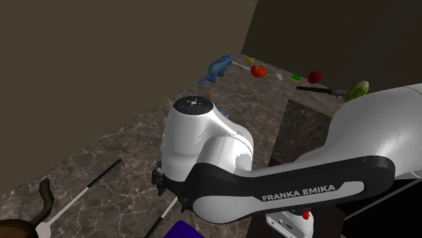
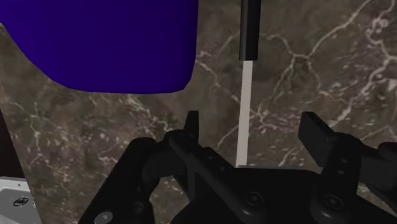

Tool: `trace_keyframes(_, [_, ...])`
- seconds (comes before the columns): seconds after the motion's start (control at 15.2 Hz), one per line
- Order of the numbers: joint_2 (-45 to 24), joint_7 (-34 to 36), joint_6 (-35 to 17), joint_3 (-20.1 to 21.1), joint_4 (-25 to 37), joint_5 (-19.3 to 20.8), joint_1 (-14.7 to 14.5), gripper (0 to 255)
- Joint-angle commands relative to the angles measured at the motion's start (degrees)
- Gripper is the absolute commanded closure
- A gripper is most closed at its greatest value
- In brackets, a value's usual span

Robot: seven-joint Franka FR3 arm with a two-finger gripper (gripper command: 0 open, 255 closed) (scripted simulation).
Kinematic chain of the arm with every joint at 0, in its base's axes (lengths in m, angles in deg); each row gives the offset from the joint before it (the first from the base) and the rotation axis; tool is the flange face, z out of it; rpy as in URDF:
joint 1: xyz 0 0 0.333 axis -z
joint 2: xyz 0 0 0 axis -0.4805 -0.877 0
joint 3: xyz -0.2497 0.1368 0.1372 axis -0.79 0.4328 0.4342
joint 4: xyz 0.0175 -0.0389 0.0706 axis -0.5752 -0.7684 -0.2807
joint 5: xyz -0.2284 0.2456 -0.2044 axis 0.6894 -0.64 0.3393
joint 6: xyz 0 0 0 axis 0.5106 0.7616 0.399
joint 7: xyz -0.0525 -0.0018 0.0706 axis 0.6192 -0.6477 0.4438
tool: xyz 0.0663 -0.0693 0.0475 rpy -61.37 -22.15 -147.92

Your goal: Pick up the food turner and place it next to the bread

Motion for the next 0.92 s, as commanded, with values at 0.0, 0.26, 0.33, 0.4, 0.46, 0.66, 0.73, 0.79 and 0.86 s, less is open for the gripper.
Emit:
trace_keyframes(0.0, [0.0,0.0,0.0,0.0,0.0,0.0,0.0,0])
trace_keyframes(0.26, [2.5,-0.2,4.6,-4.7,1.5,0.3,-2.8,0])
trace_keyframes(0.33, [3.6,-0.2,6.8,-6.7,2.4,0.6,-3.8,0])
trace_keyframes(0.4, [4.4,-0.3,8.6,-8.1,3.2,0.8,-4.5,0])
trace_keyframes(0.46, [4.4,-0.2,8.6,-8.1,3.2,0.8,-4.5,0])
trace_keyframes(0.66, [4.4,-0.2,8.6,-8.1,3.2,0.8,-4.5,0])
trace_keyframes(0.73, [4.4,-0.2,8.6,-8.1,3.2,0.8,-4.5,0])
trace_keyframes(0.79, [4.4,-0.2,8.6,-8.1,3.2,0.8,-4.5,0])
trace_keyframes(0.86, [4.4,-0.2,8.6,-8.1,3.2,0.8,-4.5,0])
